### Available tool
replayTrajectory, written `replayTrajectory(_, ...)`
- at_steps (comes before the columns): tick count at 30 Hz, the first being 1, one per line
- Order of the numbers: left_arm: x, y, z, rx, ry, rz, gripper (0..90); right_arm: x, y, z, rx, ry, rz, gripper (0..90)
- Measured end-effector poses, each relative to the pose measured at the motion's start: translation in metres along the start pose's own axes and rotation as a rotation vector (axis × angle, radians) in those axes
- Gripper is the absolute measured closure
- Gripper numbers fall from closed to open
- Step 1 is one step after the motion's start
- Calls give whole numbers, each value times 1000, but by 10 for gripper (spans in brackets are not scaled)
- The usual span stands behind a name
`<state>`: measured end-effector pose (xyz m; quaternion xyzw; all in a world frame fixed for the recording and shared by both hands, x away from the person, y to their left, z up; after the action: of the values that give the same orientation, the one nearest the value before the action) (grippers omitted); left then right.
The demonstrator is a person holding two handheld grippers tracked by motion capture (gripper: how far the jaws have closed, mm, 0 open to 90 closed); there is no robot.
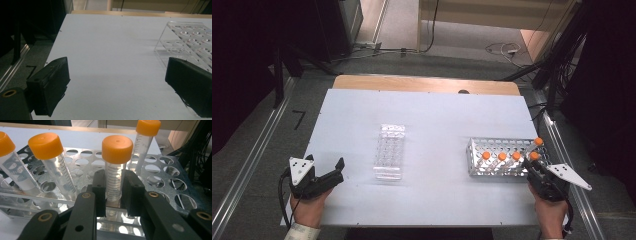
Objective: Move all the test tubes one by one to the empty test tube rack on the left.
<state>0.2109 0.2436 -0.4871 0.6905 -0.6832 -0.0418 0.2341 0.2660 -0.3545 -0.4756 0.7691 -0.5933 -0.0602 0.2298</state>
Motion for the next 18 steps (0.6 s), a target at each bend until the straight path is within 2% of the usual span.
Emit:
replayTrajectory(13, -1, 0, 0, 0, -1, -4, 53, 4, 22, -23, 103, -9, 18, 722)
replayTrajectory(15, 0, 1, 0, 1, -1, -2, 53, 4, 31, -29, 135, -12, 26, 722)
replayTrajectory(18, 0, 1, 0, 0, -2, -1, 53, 4, 38, -33, 155, -16, 24, 723)
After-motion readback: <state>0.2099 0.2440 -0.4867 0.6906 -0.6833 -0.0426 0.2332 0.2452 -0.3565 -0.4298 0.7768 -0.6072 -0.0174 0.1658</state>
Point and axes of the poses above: each handheld gripper's, and its own axes: y roughly backward along the jaws, z roughly out of its underside, x roughly to its right, the point moved 2 cm from there along -y, roughly forward along the jaws, and after that the axes turned 11 degrees about y, right-handed, at the moved point
